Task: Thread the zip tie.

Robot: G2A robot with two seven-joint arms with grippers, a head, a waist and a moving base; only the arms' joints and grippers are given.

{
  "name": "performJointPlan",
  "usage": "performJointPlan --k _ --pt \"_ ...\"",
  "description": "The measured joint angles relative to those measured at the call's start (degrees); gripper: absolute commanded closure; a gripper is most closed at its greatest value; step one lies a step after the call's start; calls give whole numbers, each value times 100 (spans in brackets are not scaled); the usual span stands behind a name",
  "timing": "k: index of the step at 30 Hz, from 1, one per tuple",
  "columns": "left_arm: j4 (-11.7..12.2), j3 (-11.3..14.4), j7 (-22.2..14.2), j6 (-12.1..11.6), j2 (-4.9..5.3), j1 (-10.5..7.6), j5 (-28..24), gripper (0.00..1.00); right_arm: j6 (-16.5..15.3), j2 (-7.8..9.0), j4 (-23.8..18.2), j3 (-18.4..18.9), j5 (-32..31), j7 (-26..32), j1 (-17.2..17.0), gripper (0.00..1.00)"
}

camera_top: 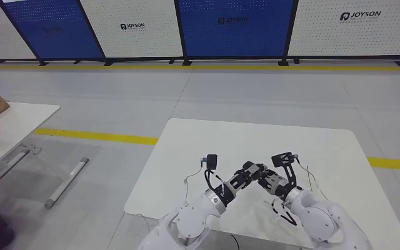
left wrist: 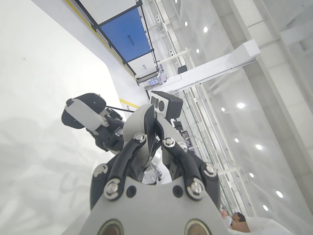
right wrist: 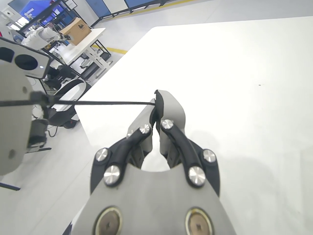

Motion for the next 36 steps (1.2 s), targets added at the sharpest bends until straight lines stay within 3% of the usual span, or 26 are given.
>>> performJointPlan --k 5,10,15,23,27,36 --pt "85 67 585 108 -41 -30 267 100 -182 9 -32 174 352 -228 -110 0" --pt "209 -26 992 423 -93 -122 -111 100 -518 60 -30 611 1026 -312 -330 0" --pt "286 -208 1049 309 -85 -35 -299 100 -1022 145 -120 1350 2185 -429 -776 0" --pt "199 -582 945 217 -42 211 -701 100 -998 207 -363 2314 4058 -849 -1412 0" --pt "142 -787 1074 152 -25 351 -807 100 -999 185 -167 2667 5265 -551 -1540 0" --pt "142 -791 1073 164 -24 353 -811 100 -999 185 -166 2665 5230 -576 -1536 0"
